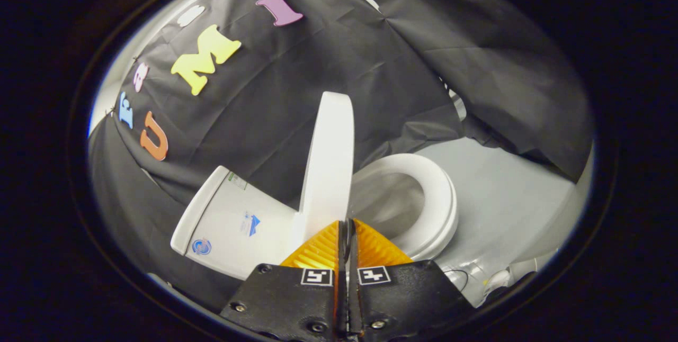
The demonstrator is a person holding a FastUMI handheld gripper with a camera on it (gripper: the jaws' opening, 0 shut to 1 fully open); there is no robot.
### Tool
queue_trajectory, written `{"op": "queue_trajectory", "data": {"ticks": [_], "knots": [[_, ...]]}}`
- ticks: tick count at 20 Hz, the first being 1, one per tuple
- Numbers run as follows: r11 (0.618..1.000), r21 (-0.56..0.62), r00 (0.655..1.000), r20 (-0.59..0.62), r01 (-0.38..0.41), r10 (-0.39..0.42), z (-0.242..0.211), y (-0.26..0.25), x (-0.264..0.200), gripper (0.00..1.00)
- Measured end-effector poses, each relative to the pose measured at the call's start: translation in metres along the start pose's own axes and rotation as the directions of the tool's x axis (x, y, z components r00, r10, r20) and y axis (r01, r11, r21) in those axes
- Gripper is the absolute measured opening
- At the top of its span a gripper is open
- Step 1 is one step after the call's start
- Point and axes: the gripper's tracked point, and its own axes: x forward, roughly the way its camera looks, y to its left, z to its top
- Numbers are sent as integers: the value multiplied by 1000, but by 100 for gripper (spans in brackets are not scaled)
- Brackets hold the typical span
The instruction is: Open the toilet lid.
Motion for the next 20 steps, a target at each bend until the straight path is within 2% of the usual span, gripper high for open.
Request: {"op": "queue_trajectory", "data": {"ticks": [9, 20], "knots": [[992, -120, 997, 59, 46, -40, 2, 33, -8, 5], [953, -293, 993, 108, 74, -43, 0, 95, -17, 5]]}}
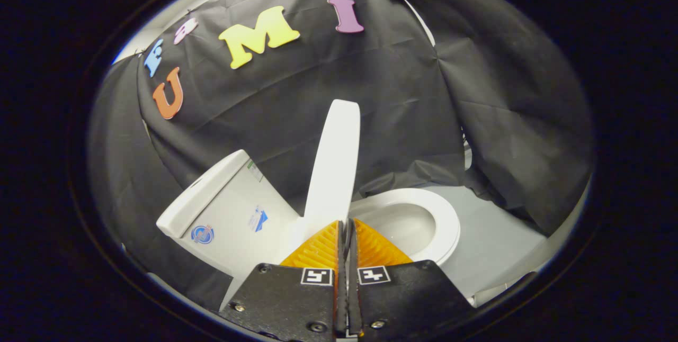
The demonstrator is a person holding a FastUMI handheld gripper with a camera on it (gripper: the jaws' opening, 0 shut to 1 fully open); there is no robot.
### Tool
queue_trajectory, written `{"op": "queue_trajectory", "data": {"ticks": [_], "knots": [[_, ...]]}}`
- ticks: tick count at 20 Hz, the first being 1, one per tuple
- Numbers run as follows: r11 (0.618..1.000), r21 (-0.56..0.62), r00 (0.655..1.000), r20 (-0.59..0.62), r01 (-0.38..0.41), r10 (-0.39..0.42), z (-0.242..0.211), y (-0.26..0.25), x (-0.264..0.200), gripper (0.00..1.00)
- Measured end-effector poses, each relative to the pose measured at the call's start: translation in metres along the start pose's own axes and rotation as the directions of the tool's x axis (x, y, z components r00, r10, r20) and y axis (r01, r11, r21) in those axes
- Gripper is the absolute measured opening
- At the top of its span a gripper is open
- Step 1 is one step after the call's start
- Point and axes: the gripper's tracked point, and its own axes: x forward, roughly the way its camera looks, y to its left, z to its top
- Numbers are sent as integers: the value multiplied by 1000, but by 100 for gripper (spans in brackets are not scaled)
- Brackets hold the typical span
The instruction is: Open the toilet lid.
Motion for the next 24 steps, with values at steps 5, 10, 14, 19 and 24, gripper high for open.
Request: {"op": "queue_trajectory", "data": {"ticks": [5, 10, 14, 19, 24], "knots": [[997, -71, 1000, 17, 6, -5, 5, 27, -5, 5], [988, -155, 999, 38, 13, -7, 9, 61, -6, 5], [975, -221, 999, 49, 16, -5, 7, 84, -7, 7], [965, -259, 997, 70, 33, -15, 3, 106, -6, 8], [948, -316, 997, 76, 29, -6, -1, 128, -5, 9]]}}
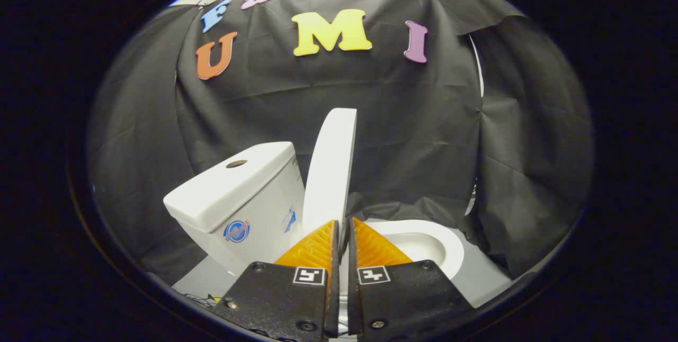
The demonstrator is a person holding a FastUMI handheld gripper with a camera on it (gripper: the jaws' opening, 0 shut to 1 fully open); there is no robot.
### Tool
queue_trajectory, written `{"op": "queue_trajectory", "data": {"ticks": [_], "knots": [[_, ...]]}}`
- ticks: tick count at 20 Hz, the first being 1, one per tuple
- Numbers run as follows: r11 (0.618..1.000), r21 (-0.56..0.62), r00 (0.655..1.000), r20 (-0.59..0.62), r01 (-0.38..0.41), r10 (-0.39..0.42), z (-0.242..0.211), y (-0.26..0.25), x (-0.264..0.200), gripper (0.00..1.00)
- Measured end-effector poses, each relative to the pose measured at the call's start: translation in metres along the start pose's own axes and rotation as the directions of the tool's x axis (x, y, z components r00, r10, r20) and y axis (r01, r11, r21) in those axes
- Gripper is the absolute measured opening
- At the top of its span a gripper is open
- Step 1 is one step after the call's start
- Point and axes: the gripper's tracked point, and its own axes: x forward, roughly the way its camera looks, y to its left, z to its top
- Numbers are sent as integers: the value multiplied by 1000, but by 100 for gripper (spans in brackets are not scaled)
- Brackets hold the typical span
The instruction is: Open the toilet lid.
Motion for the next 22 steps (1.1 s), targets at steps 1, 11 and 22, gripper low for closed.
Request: {"op": "queue_trajectory", "data": {"ticks": [1, 11, 22], "knots": [[1000, -3, 1000, -1, -1, 1, -1, 4, -1, 10], [996, -84, 1000, -11, -20, 19, 0, 38, 3, 10], [971, -230, 996, -77, -62, 45, -5, 80, 9, 14]]}}
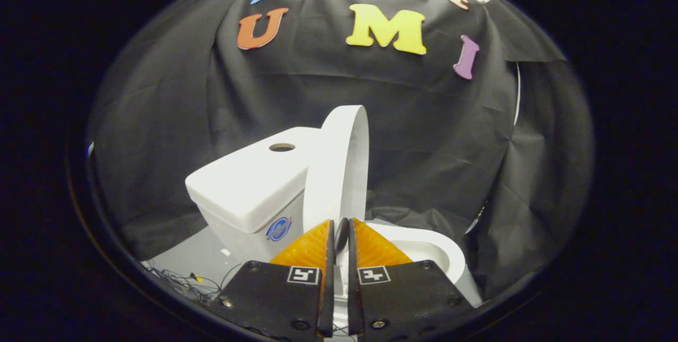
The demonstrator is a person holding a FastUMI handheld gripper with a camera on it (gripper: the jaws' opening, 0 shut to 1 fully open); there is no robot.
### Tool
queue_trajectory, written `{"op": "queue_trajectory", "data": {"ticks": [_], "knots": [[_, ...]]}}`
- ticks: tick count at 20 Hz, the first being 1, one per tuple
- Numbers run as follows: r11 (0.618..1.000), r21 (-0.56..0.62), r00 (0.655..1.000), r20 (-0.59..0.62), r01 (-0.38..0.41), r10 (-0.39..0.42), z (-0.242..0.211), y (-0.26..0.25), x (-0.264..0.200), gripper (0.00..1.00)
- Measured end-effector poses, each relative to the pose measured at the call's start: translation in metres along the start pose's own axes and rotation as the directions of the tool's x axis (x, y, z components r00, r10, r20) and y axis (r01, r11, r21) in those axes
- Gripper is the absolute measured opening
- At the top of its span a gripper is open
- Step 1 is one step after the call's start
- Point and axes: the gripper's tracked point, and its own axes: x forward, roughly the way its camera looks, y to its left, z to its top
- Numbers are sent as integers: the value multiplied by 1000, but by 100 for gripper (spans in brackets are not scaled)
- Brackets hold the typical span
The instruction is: Open the toilet lid.
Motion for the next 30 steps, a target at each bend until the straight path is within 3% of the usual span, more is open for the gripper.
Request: {"op": "queue_trajectory", "data": {"ticks": [3, 5, 9, 13, 18, 21, 25, 30], "knots": [[998, -35, 999, 0, -44, 44, -1, -1, -8, 21], [997, -18, 996, 48, -78, 79, 6, -6, -24, 34], [994, 49, 974, 209, -101, 89, 20, -44, -71, 73], [983, 167, 959, 283, -74, 24, -9, -109, -117, 100], [976, 212, 925, 360, 50, -126, -54, -215, -165, 100], [967, 209, 923, 324, 146, -209, -96, -260, -173, 100], [946, 286, 915, 320, 154, -246, -132, -284, -173, 100], [961, 241, 933, 294, 138, -208, -150, -281, -154, 100]]}}
